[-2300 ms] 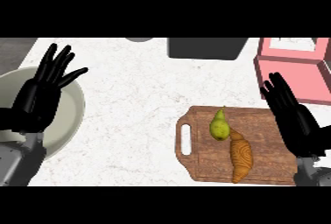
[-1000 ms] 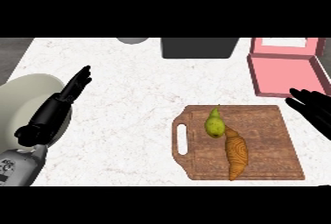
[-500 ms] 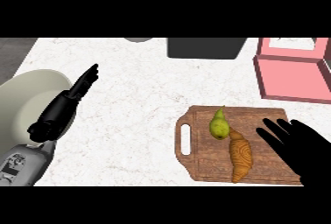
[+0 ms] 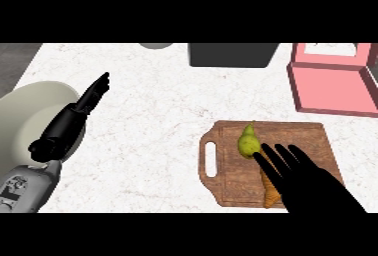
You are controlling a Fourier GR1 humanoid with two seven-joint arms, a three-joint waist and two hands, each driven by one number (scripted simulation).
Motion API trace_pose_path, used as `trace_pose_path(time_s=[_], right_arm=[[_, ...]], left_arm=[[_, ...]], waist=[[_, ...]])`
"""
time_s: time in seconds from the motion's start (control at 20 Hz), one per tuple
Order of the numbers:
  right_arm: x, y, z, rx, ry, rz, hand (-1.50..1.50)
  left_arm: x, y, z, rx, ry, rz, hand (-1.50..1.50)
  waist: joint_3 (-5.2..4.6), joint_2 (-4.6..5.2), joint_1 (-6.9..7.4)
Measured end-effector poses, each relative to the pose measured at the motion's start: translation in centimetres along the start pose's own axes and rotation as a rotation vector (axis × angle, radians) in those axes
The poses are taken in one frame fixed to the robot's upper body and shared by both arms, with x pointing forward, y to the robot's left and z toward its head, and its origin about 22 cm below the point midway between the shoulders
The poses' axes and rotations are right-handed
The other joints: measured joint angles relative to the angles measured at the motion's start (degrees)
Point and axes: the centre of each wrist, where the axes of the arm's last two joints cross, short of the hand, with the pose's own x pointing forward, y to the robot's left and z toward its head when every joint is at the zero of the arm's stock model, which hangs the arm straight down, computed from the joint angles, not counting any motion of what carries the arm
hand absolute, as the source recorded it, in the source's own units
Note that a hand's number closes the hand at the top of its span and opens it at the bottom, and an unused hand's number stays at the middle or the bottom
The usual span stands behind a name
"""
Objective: Pick the croissant from the cutting board and place it in the cardboard box
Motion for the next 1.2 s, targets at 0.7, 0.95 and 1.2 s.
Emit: trace_pose_path(time_s=[0.7, 0.95, 1.2], right_arm=[[3.2, 2.5, -4.9, 0.012, 0.074, 0.084, -1.5], [3.4, 3.3, -5.8, 0.028, 0.103, 0.115, -1.5], [3.2, 4.3, -7.1, 0.046, 0.15, 0.145, -1.5]], left_arm=[[0.2, 0.2, 0.2, 0.02, 0.014, 0.004, 0.0], [-0.3, 0.2, 0.6, 0.019, 0.012, 0.003, 0.0], [-0.4, -0.2, 0.4, 0.018, 0.011, 0.0, 0.0]], waist=[[0.11, -0.09, -0.9], [0.12, -0.09, -1.03], [0.14, -0.07, -1.08]])
